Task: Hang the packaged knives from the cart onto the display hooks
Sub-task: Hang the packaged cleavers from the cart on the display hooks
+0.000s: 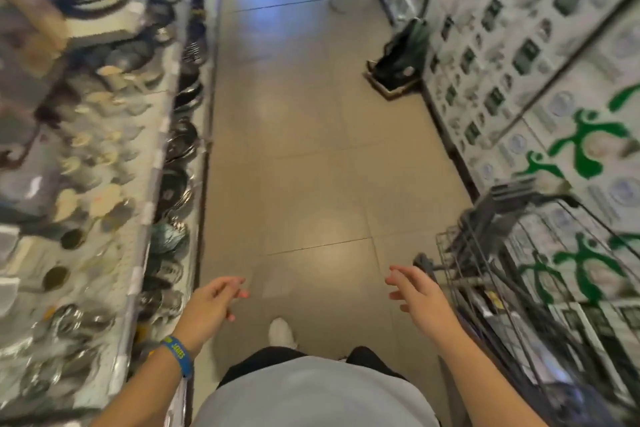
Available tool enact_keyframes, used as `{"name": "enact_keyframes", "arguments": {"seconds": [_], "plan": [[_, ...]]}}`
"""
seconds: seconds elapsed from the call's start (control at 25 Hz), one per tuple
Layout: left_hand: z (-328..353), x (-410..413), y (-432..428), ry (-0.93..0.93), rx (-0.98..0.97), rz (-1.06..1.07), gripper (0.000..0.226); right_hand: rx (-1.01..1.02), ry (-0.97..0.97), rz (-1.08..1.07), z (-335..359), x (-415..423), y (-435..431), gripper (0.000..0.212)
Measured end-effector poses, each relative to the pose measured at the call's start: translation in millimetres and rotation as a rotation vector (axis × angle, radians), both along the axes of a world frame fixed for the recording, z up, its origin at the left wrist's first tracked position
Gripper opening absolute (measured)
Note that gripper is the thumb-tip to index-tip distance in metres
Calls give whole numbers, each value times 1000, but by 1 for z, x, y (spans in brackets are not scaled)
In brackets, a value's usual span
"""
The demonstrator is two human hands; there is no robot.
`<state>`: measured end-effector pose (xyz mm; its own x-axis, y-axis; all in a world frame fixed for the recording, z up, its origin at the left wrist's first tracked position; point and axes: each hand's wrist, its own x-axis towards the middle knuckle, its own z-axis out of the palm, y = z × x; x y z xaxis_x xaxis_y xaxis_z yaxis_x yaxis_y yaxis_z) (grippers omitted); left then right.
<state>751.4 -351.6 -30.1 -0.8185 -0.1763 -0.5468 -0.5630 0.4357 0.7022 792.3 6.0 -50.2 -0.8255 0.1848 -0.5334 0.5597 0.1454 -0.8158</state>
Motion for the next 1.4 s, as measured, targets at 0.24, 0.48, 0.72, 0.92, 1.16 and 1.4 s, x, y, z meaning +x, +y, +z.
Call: {"name": "enact_keyframes", "arguments": {"seconds": [0.24,0.48,0.72,0.92,1.16,1.4], "plan": [[-5,-109,116,-21,-4,-422,19,-32,-48,-463,-24,41,57,16],[-30,-192,215,-135,26,-813,20,-35,-128,-849,-30,41,82,20],[-58,-246,314,-193,1,-1165,21,-8,-225,-1225,-17,66,64,18],[-70,-222,375,-261,11,-1364,22,-20,-268,-1410,-11,92,40,17],[-73,-162,429,-296,3,-1493,24,-47,-252,-1495,-12,131,58,17],[-69,-111,473,-278,-77,-1450,26,180,-287,-1377,-31,167,124,19]]}}
